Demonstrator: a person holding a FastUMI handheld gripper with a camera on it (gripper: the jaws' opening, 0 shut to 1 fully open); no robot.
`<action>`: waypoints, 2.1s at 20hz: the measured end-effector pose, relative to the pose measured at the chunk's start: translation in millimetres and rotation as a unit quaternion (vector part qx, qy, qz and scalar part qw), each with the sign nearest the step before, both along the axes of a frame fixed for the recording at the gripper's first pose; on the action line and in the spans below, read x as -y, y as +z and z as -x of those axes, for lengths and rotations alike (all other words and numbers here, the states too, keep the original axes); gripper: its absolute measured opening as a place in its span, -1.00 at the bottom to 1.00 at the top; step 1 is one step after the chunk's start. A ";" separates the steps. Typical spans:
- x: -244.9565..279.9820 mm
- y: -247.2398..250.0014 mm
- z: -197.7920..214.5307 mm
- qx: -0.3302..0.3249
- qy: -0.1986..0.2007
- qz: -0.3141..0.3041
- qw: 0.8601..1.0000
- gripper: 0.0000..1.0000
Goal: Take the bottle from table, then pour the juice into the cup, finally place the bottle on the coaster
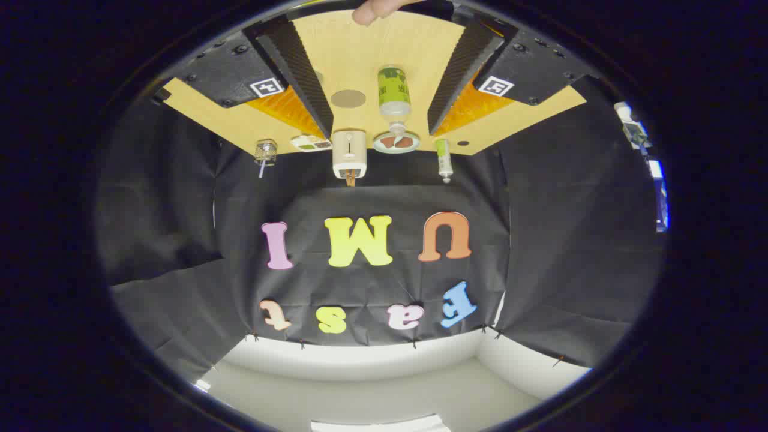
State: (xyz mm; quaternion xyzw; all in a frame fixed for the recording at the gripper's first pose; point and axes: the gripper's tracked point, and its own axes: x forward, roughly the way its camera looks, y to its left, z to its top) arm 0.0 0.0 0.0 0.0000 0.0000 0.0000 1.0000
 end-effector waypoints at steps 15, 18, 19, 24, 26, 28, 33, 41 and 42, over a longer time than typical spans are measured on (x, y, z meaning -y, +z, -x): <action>-13.7 -17.3 -14.6 -0.009 -0.008 0.015 1.000 1.00; -14.7 -26.0 -23.2 -0.010 -0.012 0.013 1.000 1.00; -15.6 -30.1 -26.8 -0.013 -0.012 0.013 1.000 1.00; -27.0 -57.9 -52.1 -0.031 -0.011 0.015 0.999 1.00; -32.7 -67.3 -62.5 -0.033 -0.008 0.009 0.999 1.00; -34.4 -74.7 -73.5 -0.032 -0.011 0.006 0.999 1.00; -36.2 -104.2 -105.2 -0.046 -0.017 -0.008 0.999 1.00; -27.3 -124.9 -142.8 -0.033 -0.037 -0.026 0.998 1.00; -20.5 -128.3 -147.6 -0.033 -0.051 -0.018 0.998 1.00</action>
